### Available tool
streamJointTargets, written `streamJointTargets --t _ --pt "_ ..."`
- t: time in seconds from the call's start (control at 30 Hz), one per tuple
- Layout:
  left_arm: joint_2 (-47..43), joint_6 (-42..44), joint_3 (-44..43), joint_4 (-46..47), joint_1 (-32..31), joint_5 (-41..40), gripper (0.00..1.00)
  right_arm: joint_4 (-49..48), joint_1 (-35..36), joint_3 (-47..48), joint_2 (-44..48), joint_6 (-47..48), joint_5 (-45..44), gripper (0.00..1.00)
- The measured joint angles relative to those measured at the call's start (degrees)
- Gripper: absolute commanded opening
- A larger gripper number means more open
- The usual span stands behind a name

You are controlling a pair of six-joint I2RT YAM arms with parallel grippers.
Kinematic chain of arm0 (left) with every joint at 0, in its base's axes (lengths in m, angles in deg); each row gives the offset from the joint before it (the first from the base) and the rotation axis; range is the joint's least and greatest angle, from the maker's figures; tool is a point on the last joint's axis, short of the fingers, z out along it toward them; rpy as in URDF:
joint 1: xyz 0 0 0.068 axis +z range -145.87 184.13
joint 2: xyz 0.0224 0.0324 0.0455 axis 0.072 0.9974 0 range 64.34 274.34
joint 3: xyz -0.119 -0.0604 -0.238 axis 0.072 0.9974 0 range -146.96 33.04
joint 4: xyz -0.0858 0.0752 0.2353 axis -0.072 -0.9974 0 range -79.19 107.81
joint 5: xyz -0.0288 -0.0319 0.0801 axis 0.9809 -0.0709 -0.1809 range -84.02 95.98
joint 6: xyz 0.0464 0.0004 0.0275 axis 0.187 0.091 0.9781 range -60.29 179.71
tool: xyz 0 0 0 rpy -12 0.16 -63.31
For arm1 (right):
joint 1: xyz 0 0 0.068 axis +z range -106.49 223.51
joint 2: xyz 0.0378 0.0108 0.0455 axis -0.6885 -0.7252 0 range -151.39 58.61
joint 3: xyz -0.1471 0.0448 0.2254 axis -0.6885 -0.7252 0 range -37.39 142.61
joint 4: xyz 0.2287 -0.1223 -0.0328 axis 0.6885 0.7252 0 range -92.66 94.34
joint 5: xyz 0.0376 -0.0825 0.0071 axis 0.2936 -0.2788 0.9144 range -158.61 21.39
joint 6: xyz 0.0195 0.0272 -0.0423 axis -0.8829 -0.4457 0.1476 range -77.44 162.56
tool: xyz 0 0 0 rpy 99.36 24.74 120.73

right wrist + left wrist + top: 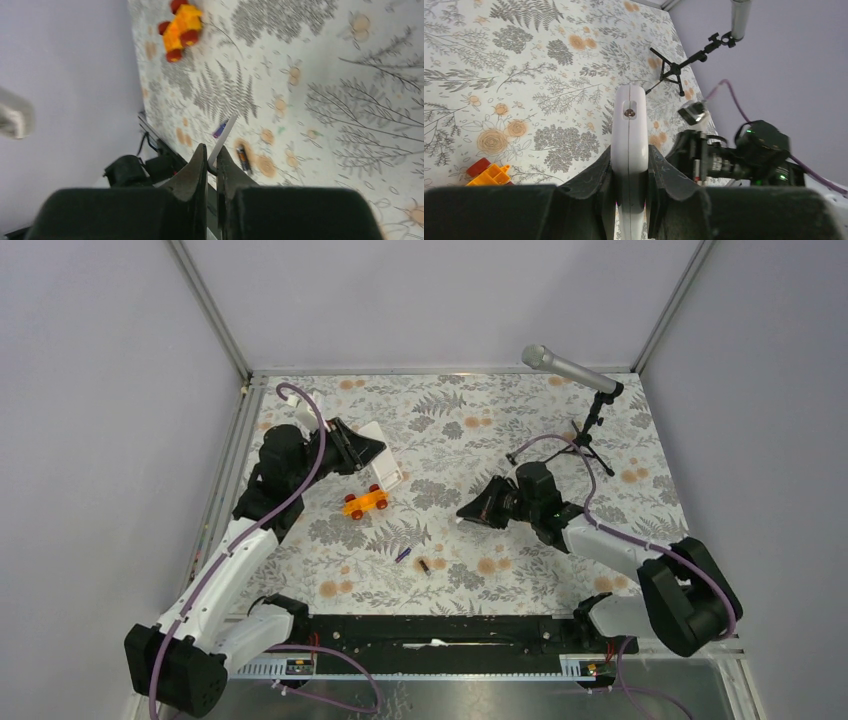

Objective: Load the batteries into the remote control
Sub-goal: Place the battery cover at the center of the board.

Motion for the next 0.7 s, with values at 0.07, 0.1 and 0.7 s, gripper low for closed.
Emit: streamJointTargets --t 0.07,0.1,0.7 --pt "-0.48 0.13 0.02 0.00 0.00 1.25 0.00 -0.28 -0.07 -1.09 -2.38 1.55 1.18 0.03" --pt "-0.70 0.22 0.09 0.00 0.00 1.70 0.00 -0.61 -0.15 -1.75 -3.45 2.23 1.75 0.05" --pt "-4.22 -0.09 0.79 -1.51 0.00 7.34 0.00 18.60 -1.51 -0.33 -0.11 14.95 -2.43 0.89"
